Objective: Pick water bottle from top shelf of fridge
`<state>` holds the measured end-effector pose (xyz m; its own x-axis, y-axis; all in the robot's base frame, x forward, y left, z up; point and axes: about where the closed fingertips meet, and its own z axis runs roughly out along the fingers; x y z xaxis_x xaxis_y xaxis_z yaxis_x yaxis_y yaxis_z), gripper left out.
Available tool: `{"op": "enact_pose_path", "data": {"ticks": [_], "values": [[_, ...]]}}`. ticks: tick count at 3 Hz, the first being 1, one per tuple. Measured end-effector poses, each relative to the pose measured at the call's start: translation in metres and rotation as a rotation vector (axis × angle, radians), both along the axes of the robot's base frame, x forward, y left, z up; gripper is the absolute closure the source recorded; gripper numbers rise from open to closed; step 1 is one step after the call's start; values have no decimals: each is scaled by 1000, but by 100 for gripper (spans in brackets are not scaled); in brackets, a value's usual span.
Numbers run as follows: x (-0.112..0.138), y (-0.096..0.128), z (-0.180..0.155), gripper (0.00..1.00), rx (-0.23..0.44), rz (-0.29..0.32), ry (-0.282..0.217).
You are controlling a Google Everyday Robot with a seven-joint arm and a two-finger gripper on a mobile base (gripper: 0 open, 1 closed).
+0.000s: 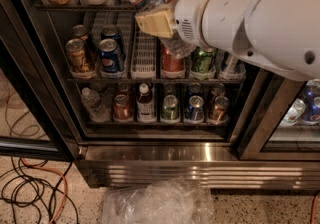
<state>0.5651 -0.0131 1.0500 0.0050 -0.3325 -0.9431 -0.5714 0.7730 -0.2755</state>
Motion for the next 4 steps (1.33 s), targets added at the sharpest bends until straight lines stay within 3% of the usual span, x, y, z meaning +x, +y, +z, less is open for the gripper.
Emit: {"op": "enact_pose_path", "data": {"ticks": [1, 2, 3, 4], "values": [[-18, 7, -20, 100, 52, 28, 153], [-21, 14, -27, 100, 148, 70, 292], [-26, 21, -32, 100, 306, 92, 382], [-31, 29, -29, 100, 480, 93, 439]]}}
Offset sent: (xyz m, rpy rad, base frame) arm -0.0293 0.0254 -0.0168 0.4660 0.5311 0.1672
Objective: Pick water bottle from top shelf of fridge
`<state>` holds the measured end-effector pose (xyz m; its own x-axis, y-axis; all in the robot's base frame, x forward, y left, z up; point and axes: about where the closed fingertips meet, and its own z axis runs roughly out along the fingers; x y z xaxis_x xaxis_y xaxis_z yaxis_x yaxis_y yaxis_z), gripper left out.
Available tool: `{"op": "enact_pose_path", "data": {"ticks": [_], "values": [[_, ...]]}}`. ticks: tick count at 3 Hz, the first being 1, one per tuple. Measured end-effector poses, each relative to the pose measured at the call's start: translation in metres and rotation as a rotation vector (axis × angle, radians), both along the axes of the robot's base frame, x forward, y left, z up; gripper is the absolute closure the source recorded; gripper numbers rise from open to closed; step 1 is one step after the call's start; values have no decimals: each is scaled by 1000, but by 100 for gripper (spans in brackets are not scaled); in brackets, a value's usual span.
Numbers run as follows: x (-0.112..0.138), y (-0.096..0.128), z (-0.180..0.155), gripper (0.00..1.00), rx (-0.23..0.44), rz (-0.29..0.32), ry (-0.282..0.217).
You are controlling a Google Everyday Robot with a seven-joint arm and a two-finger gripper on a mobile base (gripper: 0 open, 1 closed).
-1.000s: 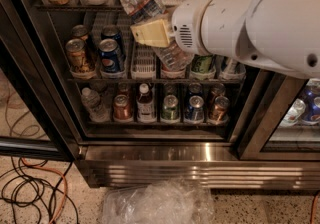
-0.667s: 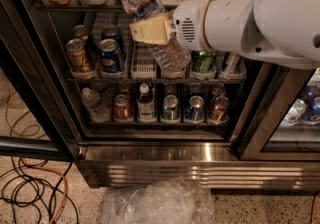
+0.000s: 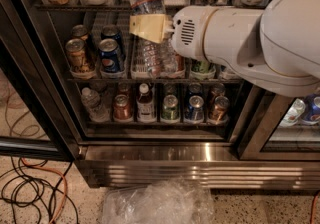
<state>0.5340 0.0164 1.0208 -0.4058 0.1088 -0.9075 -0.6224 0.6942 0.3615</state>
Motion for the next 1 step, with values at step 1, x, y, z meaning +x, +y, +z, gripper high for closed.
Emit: {"op": "enact_pose_path", "data": {"ticks": [1], "values": [[-6, 8, 11, 100, 71, 3, 27]]}}
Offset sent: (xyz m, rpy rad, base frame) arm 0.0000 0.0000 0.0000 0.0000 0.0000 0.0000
